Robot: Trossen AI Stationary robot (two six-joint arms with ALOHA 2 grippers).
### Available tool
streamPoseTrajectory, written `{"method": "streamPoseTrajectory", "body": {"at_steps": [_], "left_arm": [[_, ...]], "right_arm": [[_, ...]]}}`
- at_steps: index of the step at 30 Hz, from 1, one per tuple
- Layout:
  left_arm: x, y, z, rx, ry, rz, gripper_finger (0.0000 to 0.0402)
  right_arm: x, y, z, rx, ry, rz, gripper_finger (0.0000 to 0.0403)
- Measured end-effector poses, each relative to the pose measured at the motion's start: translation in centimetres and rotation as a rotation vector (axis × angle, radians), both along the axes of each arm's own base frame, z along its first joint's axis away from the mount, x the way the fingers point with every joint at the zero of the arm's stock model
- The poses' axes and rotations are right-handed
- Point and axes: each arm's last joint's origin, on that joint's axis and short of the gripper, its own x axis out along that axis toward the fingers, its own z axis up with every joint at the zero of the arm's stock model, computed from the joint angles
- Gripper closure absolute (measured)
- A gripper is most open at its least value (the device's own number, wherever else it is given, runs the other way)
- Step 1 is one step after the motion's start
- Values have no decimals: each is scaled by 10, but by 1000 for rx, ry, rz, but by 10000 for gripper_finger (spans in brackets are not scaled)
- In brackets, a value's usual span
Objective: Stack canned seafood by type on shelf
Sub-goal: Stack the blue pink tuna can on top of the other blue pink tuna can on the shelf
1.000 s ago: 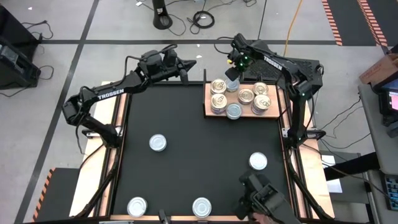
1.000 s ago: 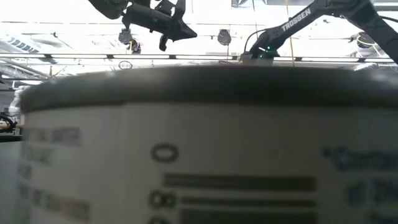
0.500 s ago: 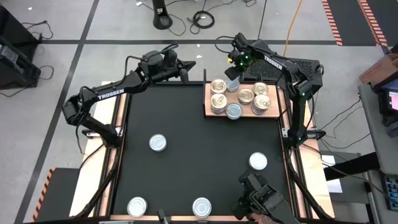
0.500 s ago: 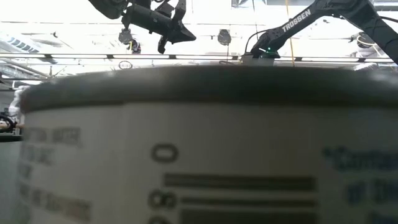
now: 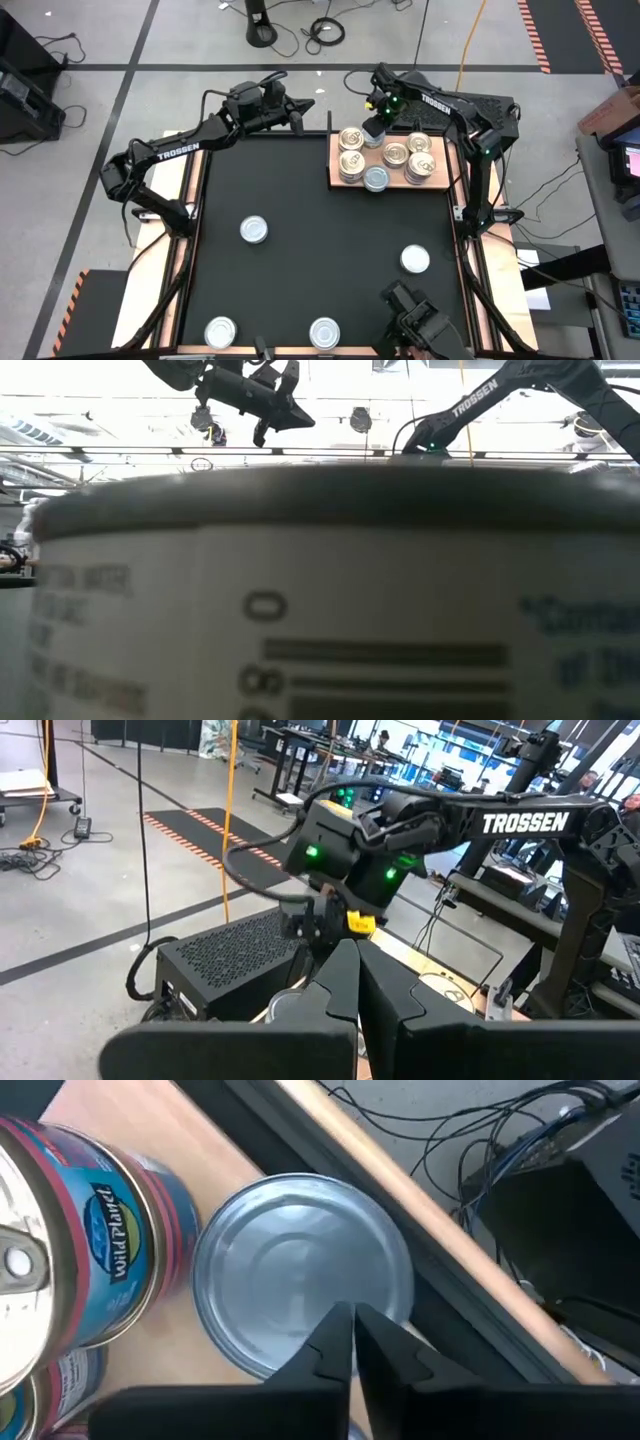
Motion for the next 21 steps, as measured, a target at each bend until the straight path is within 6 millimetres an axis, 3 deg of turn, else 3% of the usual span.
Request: {"method": "streamPoseTrajectory", "body": {"at_steps": [21], "left_arm": [[0,0,0,-3,3,-2,401]], "right_arm": [[12,6,-7,-17,-14,-16,402]]}}
